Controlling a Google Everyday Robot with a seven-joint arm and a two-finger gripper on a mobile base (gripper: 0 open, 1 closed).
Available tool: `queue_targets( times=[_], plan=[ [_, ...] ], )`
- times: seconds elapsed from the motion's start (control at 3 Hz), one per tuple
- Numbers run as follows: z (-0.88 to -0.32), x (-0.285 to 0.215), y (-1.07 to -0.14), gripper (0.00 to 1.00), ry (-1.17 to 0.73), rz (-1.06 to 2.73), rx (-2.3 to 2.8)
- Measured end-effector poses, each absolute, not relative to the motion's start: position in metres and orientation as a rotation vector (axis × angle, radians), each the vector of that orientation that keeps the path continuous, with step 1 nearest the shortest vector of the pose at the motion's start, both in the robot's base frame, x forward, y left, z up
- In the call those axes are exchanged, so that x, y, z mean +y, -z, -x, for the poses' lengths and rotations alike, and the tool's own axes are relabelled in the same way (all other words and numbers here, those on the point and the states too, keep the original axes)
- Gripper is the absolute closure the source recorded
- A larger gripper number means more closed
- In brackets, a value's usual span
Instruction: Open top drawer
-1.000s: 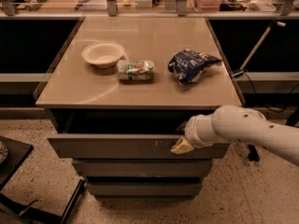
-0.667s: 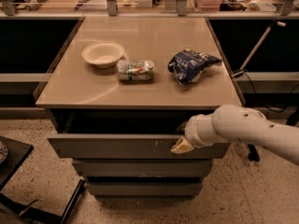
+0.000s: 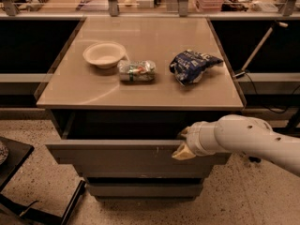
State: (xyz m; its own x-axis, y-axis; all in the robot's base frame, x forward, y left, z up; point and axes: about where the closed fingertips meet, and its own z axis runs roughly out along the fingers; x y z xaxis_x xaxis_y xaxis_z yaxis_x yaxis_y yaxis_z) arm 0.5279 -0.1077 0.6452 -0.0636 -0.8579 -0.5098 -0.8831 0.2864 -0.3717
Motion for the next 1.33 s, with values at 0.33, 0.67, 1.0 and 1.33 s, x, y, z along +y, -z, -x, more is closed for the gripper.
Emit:
queue_targets(
  times=[0.33, 0.67, 1.0, 1.33],
  plan=[
    [-0.503, -0.110, -0.653, 1.00, -0.004, 1.517, 1.918],
    [-0.503, -0.110, -0.653, 1.00, -0.004, 1.517, 1.918],
    [-0.490, -0.118, -0.653, 1.00, 0.059, 1.524, 1.918],
    [-0.489, -0.117, -0.653, 1.00, 0.059, 1.524, 1.918]
  ],
)
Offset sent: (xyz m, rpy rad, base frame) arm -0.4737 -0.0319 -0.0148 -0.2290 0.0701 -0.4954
